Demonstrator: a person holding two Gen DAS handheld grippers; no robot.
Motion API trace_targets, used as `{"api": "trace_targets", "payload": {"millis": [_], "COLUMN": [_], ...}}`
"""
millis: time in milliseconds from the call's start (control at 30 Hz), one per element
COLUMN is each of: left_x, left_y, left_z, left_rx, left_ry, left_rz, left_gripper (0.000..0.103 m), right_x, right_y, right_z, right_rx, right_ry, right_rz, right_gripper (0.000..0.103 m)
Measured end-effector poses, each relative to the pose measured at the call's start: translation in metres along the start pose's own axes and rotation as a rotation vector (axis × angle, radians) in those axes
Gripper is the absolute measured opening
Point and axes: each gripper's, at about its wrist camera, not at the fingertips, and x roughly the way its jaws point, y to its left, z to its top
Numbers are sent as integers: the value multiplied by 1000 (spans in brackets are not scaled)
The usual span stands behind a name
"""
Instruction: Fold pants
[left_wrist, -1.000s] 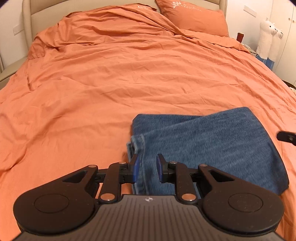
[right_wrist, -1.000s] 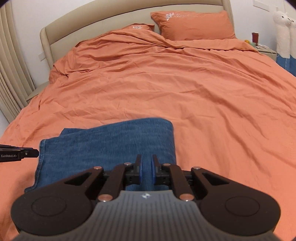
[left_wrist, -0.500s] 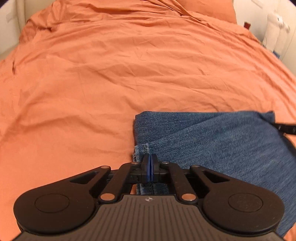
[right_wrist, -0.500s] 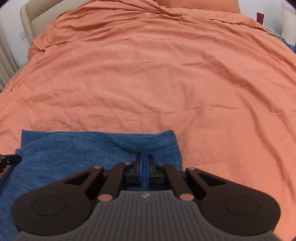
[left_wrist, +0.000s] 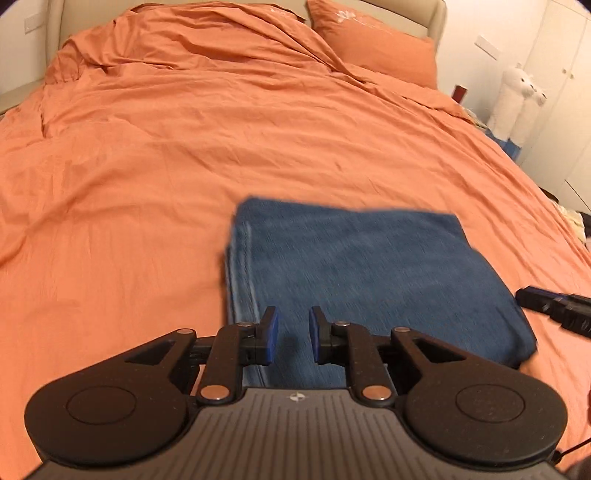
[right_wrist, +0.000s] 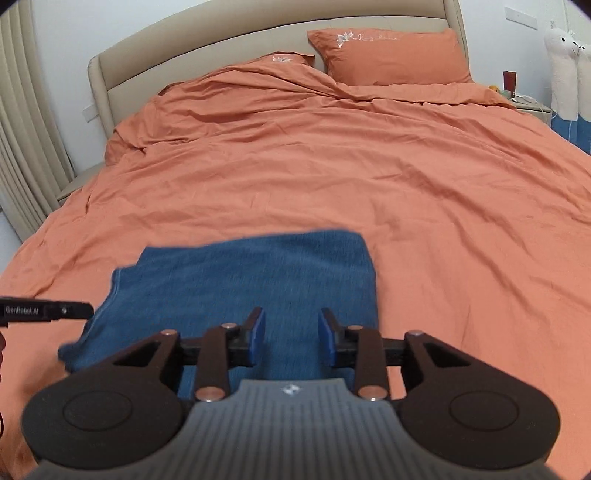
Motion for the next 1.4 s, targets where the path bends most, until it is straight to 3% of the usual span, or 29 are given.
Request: {"api": "trace_targets", "payload": {"millis": [133,267,500,533,567,633,667,833,967,1133,1400], "left_x": [12,28,12,5,-2,-14,-17,-4,26,52,80], "left_y": [-9,-14,-3,0,4,12,18,64,88,101,123], "left_z": [-29,-48,-36,-33,-30,-23,-19,-4,-5,-12,-20], "left_rx": [60,116,25,12,-3,-35,-53,-265,-386,-431,-485], "left_ry": [63,83,72,60,40,-3,-22,-3,34,65,86], "left_rz": [53,87,54,44,35,31,24,-93,-199,-226,-407], "left_gripper": [18,16,16,21,26,62,67,69,73,73,73], "right_x": [12,22,16,11,4,-11,-17,-15,0,34,92], "right_y": [-2,-12,-9,-8,-7,-14,-21,-64,-95,-120,-149], "right_z": [-38,-54,-44,-39,-33,-23,-18,-2,4,5,-11], "right_rx": [-9,16,-9,-26,-36,-14,15,211,351,470,619], "right_ry": [60,74,90,91,82,41,31,74,92,133,198], "right_rz": [-13,19,14,15,21,51,73,168,226,283,404], "right_gripper": [28,27,28,30,38,59,64,74,74,74,63]}}
